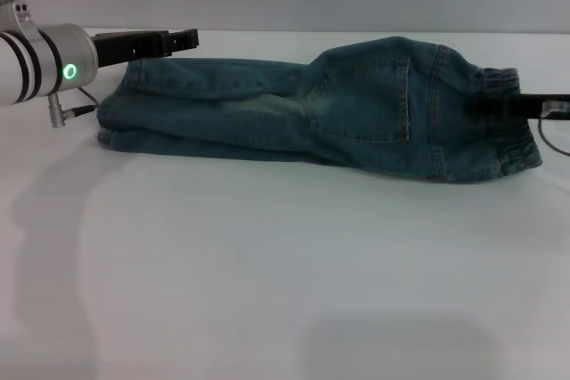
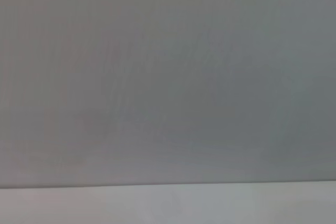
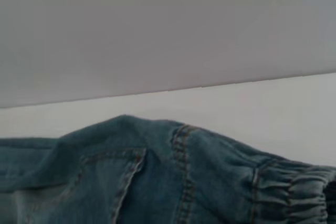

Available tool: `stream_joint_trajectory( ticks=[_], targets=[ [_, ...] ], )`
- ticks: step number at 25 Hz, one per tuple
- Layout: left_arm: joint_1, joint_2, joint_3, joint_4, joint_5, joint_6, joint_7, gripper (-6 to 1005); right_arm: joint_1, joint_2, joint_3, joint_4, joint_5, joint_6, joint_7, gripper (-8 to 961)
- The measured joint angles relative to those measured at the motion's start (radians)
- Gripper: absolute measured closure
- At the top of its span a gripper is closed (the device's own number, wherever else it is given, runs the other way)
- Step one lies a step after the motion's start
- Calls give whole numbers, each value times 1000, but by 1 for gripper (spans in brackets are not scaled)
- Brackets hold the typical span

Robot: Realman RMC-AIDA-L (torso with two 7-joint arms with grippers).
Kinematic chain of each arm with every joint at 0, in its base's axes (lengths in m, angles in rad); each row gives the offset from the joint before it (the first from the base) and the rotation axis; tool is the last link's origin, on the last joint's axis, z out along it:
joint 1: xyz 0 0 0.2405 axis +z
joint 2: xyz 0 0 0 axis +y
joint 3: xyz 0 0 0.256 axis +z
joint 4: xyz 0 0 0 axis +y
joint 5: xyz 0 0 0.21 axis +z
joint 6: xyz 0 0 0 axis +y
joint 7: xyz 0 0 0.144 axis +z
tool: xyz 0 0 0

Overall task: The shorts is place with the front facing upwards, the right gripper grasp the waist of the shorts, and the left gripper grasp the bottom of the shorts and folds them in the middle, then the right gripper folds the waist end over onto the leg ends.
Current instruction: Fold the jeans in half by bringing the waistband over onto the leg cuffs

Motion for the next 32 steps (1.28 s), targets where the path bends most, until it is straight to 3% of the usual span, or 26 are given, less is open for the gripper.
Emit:
stream_joint_trajectory(
  ticks=[3,6,12,17,25,32],
  targets=[
    [0,1,12,6,-3,1,10,186,1,8,-6,-1,7,5,-26,407],
    [-2,1,13,7,-4,2,13,187,5,8,-12,2,8,6,-28,633],
    [-7,1,14,8,-5,0,13,187,7,9,-13,-11,12,-15,-29,750],
    [-8,-3,34,5,-21,-4,26,187,-32,1,-13,-104,110,-164,-28,847],
    [6,-5,254,-2,-174,-75,111,187,-96,-66,0,-186,294,-370,-11,880],
    [12,-8,464,3,-263,-182,129,187,-92,-78,-1,-230,308,-437,43,879]
  ],
)
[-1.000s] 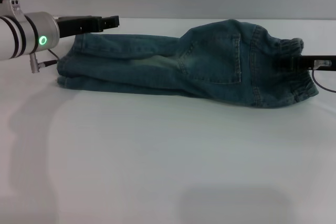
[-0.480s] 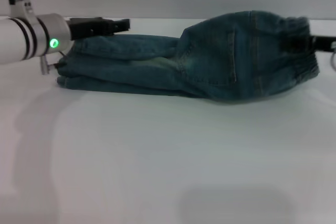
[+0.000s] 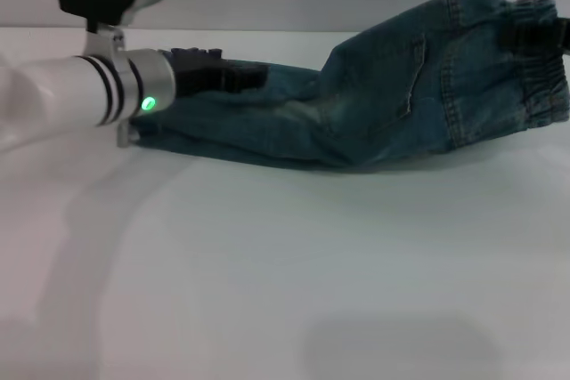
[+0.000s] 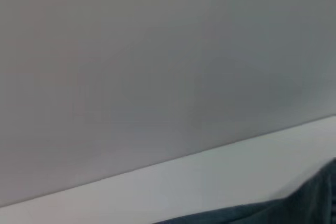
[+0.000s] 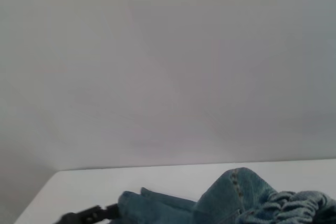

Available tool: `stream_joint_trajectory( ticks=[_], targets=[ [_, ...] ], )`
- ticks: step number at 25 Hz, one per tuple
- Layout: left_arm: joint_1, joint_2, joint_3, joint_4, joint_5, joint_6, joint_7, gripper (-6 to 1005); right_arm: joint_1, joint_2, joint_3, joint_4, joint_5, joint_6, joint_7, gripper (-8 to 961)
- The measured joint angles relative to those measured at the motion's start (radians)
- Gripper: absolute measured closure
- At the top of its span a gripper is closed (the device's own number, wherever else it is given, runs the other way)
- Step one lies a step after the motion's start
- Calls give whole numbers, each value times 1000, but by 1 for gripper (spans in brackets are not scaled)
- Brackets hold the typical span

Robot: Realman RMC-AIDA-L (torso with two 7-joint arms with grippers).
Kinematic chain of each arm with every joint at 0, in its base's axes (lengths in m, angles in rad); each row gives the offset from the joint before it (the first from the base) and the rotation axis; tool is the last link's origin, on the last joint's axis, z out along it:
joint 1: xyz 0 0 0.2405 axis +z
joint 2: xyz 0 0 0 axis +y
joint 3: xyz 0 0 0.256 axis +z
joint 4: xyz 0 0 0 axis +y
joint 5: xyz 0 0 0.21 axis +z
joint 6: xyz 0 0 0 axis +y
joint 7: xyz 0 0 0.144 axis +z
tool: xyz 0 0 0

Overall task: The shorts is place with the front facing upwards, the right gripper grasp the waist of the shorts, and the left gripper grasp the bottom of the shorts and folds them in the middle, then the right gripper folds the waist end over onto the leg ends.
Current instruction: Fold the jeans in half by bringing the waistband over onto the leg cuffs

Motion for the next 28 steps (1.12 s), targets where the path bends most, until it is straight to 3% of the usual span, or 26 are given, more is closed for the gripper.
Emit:
stream_joint_trajectory(
  ticks=[19,28],
  targets=[
    [62,-7,484,111,-202,-310,-10,187,71,-33,-17,-61,-5,-104,83,879],
    [93,-8,564,142,-263,-340,-10,187,117,-47,-30,-75,-13,-109,84,879]
  ],
)
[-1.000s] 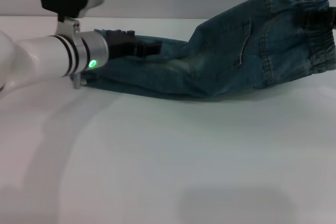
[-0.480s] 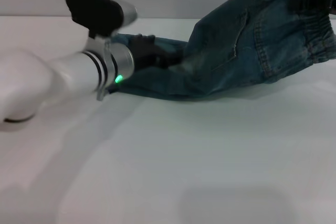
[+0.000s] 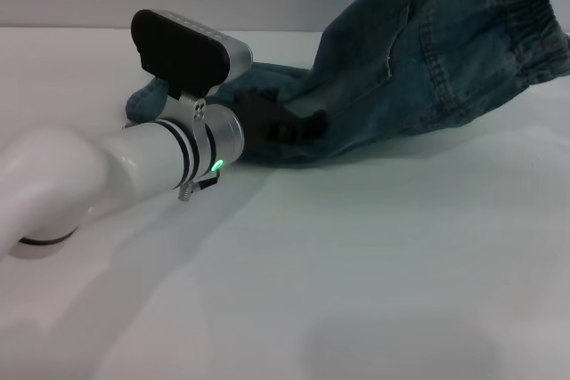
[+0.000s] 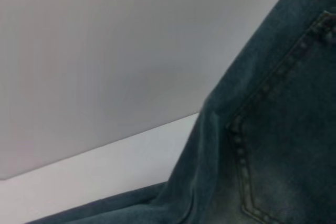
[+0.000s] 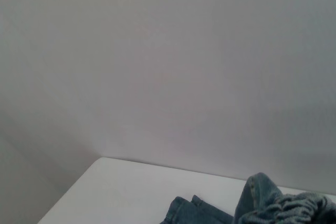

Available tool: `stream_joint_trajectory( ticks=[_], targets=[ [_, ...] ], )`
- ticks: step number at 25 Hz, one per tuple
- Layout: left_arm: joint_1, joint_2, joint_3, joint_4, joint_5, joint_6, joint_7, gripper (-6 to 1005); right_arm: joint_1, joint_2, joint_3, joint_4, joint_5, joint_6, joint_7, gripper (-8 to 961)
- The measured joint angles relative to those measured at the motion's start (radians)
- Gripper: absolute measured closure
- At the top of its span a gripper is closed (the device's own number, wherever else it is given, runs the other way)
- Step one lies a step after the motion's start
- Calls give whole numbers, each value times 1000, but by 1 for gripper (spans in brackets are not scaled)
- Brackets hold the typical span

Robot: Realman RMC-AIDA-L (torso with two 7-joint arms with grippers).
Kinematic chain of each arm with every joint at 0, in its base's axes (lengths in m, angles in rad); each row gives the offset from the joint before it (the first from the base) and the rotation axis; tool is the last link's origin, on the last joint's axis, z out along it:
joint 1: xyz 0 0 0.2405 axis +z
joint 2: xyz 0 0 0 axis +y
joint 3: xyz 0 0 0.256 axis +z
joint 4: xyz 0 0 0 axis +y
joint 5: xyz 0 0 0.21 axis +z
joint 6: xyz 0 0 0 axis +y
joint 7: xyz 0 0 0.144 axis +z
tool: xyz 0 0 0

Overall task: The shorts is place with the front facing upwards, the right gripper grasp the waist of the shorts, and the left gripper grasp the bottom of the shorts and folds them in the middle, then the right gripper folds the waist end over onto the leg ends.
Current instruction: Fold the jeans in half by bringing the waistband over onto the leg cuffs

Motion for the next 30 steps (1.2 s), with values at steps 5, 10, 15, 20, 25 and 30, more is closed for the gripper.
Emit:
stream_joint_trajectory(
  ticks=[5,10,15,20,25,30],
  targets=[
    [6,0,27,12,-34,-1,0,187,29,-3,-15,5,-9,3,0,880],
    [10,0,51,17,-56,-1,-2,188,54,-3,-42,11,-10,9,0,879],
    [11,0,80,22,-77,2,-3,188,84,-2,-48,54,-10,12,-1,880],
    [12,0,110,31,-94,16,-1,188,107,-3,-78,83,-10,44,-6,879],
    [12,0,138,56,-95,24,3,188,123,-3,-93,85,-10,52,-7,879],
    [12,0,147,70,-95,25,4,188,143,-2,-99,86,-10,53,-7,879]
  ],
)
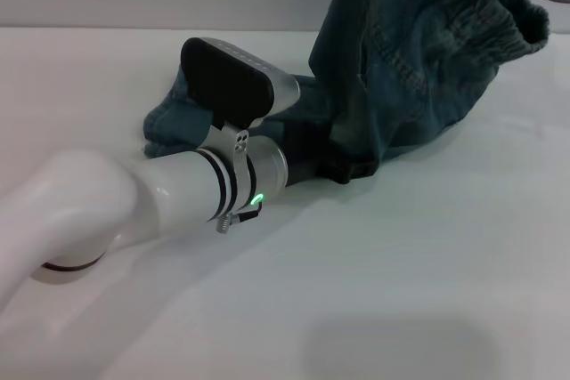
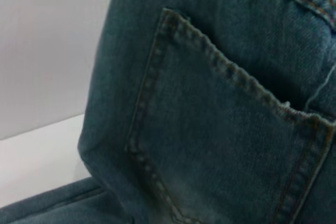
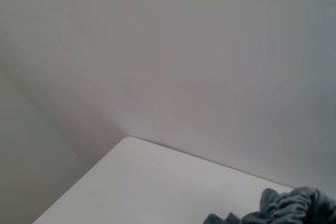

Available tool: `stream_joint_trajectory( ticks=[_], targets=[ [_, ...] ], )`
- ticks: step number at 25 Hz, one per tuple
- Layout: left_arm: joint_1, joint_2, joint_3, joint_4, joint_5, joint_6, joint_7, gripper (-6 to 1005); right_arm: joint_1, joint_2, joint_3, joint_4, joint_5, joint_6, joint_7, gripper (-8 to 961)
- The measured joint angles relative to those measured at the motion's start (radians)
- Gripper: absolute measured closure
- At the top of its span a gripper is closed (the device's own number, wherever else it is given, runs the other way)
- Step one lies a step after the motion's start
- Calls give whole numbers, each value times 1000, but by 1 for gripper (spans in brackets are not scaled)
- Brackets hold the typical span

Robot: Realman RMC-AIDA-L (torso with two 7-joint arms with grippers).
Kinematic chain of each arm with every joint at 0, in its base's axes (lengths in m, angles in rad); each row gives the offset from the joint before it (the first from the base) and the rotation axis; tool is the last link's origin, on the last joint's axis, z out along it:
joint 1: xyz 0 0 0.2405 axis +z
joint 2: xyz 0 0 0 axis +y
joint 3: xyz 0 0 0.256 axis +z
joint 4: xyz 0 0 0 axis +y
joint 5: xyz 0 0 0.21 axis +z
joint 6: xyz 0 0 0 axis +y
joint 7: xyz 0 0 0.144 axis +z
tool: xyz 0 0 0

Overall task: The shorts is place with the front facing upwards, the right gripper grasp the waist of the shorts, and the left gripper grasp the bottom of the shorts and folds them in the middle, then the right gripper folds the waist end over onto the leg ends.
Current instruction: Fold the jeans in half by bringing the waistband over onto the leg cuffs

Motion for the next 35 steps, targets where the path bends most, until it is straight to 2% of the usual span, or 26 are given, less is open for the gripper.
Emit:
stream_joint_trajectory(
  ticks=[8,15,25,30,35],
  targets=[
    [-4,6,-9,-2,10,-11,23,188,14,5,-52,0,0,0,5,879],
    [30,13,-165,-10,11,-11,94,188,5,5,-53,0,3,-11,5,880],
    [17,15,-181,-46,13,-16,124,188,-3,7,-41,0,11,-35,5,880],
    [36,21,-207,-38,13,67,138,188,-15,3,-39,-5,12,-32,6,879],
    [97,20,-284,11,13,99,197,188,-18,1,-39,-4,12,-30,6,879]
  ],
)
